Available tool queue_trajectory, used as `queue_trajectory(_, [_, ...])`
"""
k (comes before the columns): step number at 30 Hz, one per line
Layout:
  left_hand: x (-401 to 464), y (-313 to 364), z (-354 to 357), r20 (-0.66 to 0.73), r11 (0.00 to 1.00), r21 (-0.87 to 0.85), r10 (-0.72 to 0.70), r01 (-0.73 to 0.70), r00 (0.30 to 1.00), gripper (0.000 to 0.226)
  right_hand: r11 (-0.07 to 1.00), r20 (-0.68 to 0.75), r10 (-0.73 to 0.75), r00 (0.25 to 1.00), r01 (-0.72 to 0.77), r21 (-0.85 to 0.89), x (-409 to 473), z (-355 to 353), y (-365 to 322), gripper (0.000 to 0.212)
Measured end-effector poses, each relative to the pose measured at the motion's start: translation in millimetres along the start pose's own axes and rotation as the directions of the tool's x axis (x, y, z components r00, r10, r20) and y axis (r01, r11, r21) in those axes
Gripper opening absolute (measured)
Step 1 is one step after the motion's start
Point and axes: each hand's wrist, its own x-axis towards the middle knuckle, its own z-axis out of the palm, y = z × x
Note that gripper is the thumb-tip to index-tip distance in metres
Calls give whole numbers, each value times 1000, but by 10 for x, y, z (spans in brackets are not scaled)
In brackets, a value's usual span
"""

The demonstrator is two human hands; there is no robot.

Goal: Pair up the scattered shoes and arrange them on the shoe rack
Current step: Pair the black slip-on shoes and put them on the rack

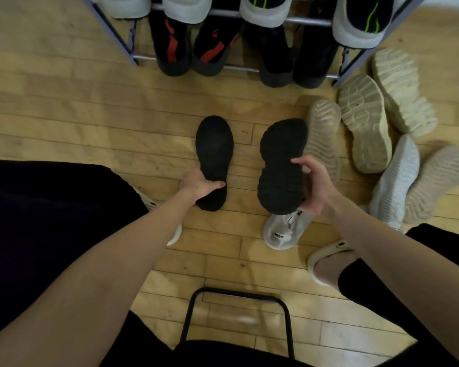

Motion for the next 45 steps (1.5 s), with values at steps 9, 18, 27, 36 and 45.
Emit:
queue_trajectory(9, [48,-10,-57,95,939,-314,-112,137,989,77,977,-144,-14,989,-18,-215,-24,154,-19,31])
queue_trajectory(18, [-636,579,-573,344,722,-665,65,194,937,41,958,-197,-121,973,62,-279,-464,483,-195,40])
queue_trajectory(27, [-1649,1056,-1295,254,784,-619,270,-59,929,37,784,-129,-457,880,330,-526,-1365,717,-459,42])
queue_trajectory(36, [-2339,1517,-1787,-148,724,-484,486,-492,861,29,319,-106,-905,412,491,-811,-2085,788,-760,54])
queue_trajectory(45, [-2301,2114,-2004,-454,643,342,752,-686,479,38,106,-44,-969,244,245,-964,-2305,1079,-1449,60])
